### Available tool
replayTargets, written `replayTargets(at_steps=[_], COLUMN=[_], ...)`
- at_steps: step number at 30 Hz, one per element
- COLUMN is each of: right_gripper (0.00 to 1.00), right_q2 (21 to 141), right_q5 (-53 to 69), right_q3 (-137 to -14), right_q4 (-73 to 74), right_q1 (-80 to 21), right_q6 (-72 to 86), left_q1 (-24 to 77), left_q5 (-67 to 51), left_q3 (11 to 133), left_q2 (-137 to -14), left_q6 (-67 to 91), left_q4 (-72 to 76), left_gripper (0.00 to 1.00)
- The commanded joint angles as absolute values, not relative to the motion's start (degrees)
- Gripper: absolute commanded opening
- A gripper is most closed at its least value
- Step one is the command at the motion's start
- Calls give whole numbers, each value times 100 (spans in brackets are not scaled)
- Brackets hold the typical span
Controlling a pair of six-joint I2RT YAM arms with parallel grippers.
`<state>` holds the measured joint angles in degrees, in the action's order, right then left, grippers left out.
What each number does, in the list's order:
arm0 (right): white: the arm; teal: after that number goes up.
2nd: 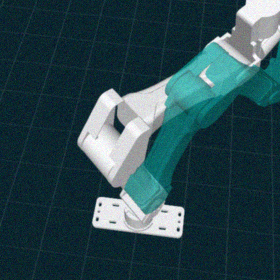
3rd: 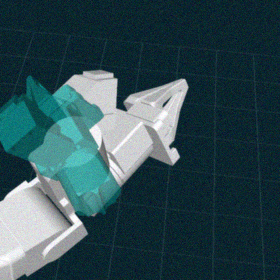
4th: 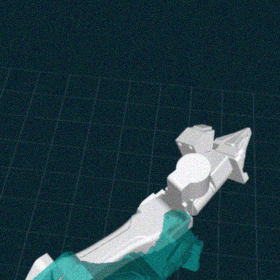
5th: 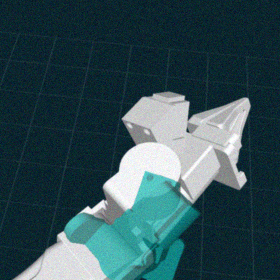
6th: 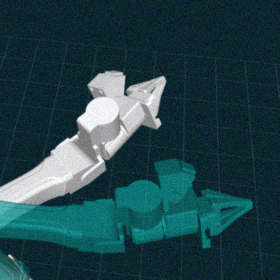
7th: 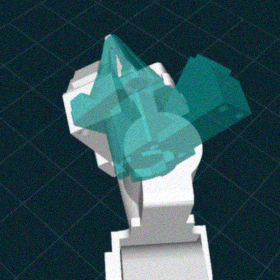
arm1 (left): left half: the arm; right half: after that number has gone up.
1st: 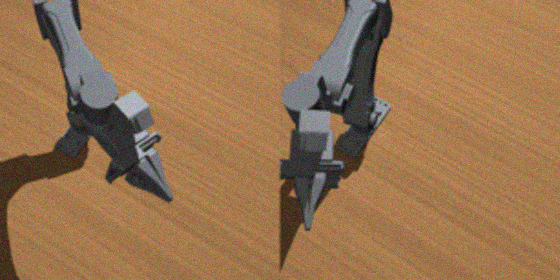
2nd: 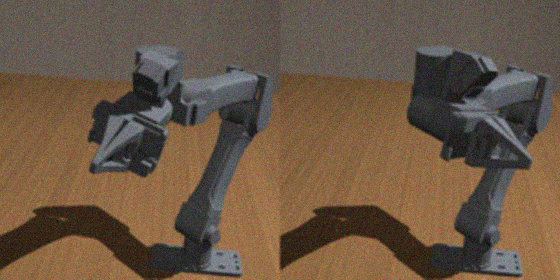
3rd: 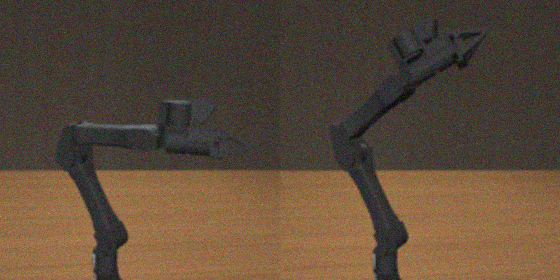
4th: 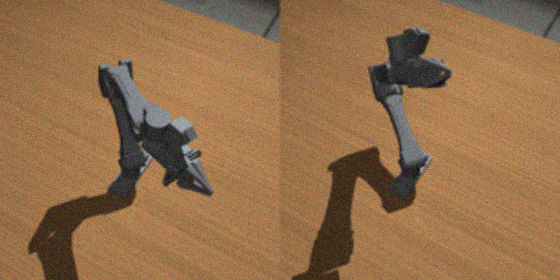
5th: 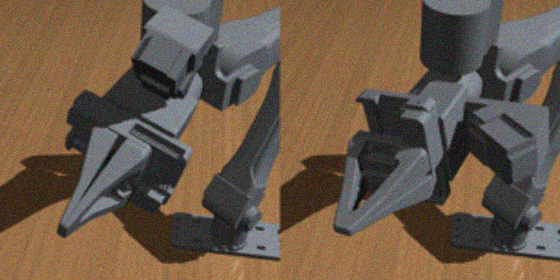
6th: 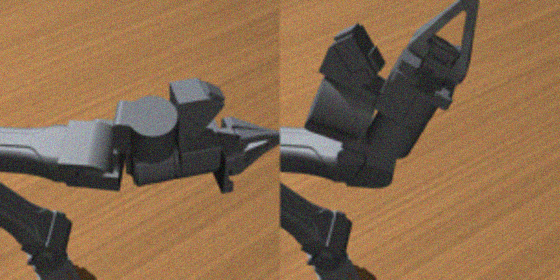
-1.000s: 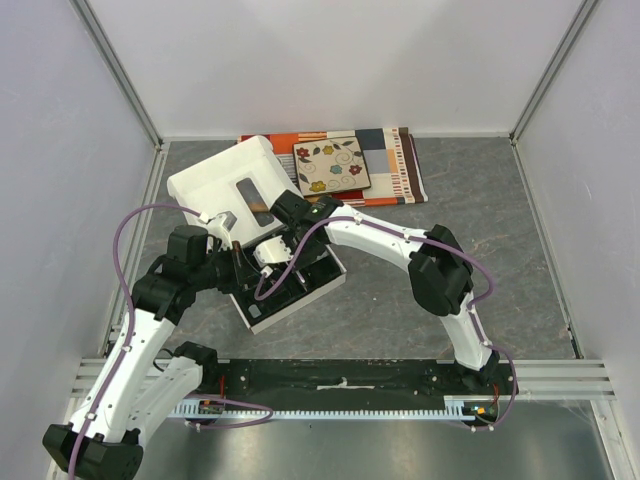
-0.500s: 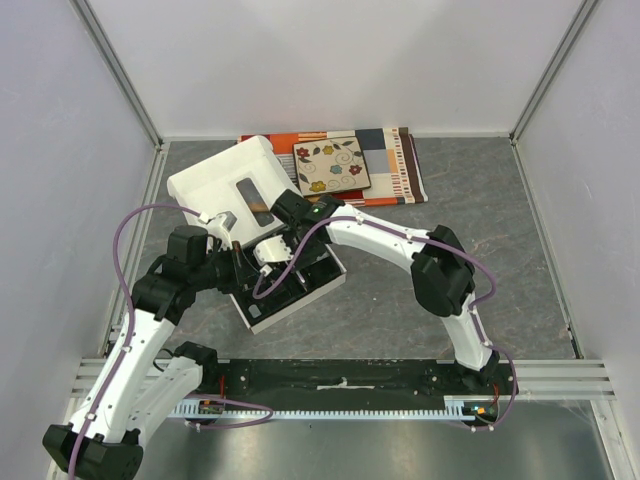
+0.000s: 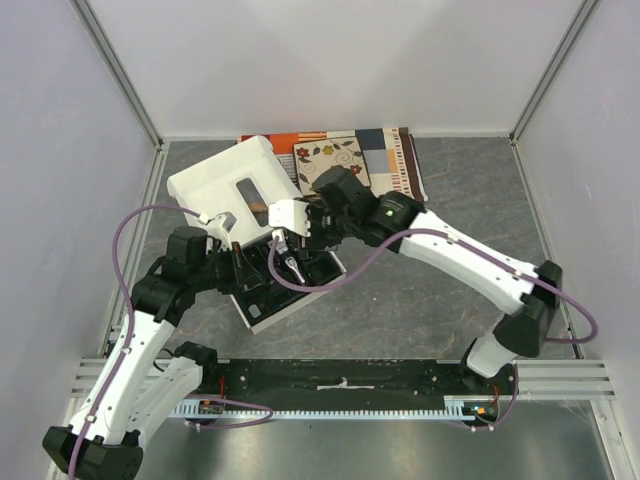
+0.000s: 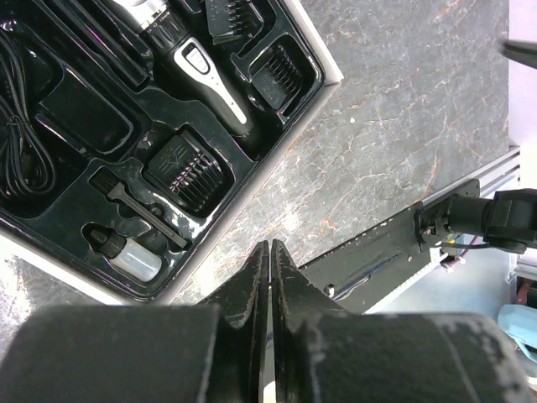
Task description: Sort the hair-cutting tools
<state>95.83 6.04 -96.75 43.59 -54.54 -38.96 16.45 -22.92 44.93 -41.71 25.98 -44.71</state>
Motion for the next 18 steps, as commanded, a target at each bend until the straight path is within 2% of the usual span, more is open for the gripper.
replayTargets(at_steps=[1, 4, 7, 10, 12, 15, 16, 17, 18], right_gripper=[57, 50, 48, 41, 40, 25, 17, 0, 0], right_q2=[8825, 8500, 8324, 8253, 8349, 8612, 8813, 8929, 9060], right_q5=[766, 476, 45, -937, -2096, -3119, -3129, -3120, -2903], right_q3=[-9098, -9044, -8965, -8711, -8553, -8281, -8236, -8192, -8174], right_q4=[3570, 3402, 3252, 2787, 2646, 2401, 2312, 2216, 2110], right_q1=[-5502, -5598, -5783, -5924, -5915, -5924, -5915, -5906, -5898], right_q6=[-2612, -1760, -968, -90, 541, 1209, 1335, 1527, 1721], left_q1=[1626, 1626, 1626, 1626, 1626, 1626, 1626, 1626, 1626], left_q5=[-2487, -2479, -2417, -2286, -2233, -2171, -2154, -2145, -2092], left_q3=[4535, 4553, 4579, 4632, 4658, 4658, 4667, 4658, 4641], left_q2=[-4175, -4245, -4368, -4517, -4596, -4649, -4693, -4711, -4728], left_q6=[2391, 2382, 2391, 2391, 2408, 2417, 2408, 2400, 2391], left_q4=[-4236, -4201, -4140, -4070, -3999, -3850, -3824, -3806, -3762], left_gripper=[8, 9, 9, 9, 9, 8, 9, 9, 8])
